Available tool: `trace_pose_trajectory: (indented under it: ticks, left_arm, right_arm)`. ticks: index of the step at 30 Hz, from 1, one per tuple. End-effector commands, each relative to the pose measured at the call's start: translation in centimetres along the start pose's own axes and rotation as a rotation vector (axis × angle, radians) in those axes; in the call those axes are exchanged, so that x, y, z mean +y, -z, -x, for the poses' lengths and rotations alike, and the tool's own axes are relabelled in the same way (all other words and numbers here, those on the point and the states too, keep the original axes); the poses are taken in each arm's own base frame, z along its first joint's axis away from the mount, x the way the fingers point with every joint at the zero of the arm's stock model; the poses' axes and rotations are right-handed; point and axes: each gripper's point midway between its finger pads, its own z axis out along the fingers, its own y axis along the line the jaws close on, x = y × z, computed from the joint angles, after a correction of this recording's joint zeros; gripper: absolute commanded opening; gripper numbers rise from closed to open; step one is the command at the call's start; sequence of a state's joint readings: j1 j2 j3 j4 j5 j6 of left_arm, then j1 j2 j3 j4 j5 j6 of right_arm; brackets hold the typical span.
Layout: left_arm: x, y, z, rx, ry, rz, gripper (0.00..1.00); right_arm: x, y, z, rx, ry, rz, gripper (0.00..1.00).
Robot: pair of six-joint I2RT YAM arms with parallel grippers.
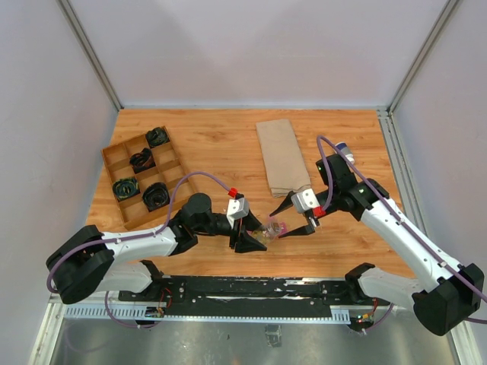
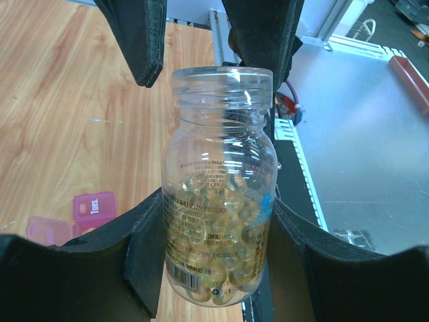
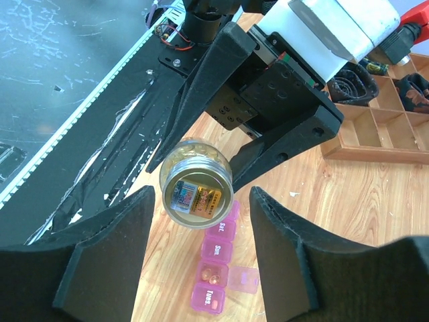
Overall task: Sort the pills into containers
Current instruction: Screw the lid of the pill bottle onto the pill bottle.
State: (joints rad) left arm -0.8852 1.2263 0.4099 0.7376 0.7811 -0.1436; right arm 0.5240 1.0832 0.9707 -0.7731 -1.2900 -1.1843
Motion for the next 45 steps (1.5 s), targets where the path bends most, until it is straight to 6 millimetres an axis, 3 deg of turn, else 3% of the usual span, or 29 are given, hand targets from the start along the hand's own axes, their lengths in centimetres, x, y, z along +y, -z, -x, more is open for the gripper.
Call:
trace_pose_trajectory:
  ticks: [1, 19, 28, 36, 45]
  left_arm:
    - [-0.2, -0.3, 1.9, -0.039, -0.035, -0.021, 0.0]
    - [-0.1, -0.3, 2.0, -0.038, -0.037, -0.015, 0.0]
    - [1.0, -0.2, 1.3, -0.009, -0.042, 0.041, 0.0]
    - [1.5, -0.2, 1.1, 0.005, -0.038, 0.068, 0.0]
    - [2.6, 0.5, 2.8, -0.058, -0.083, 0.166, 0.0]
  right_arm:
    - [0.4, -0.4, 0.0, -0.01, 0.017, 0.019, 0.59]
    - [0.3, -0.5, 0.2, -0.003, -0.023, 0.022, 0.46]
    - [-1.1, -0.1, -0.3, 0.079, -0.215, -0.008, 0.43]
    - [-1.1, -0.5, -1.0, 0.145, -0.264, 0.005, 0.42]
    - [-2.1, -0.9, -2.4, 0.208, -0.341, -0.041, 0.41]
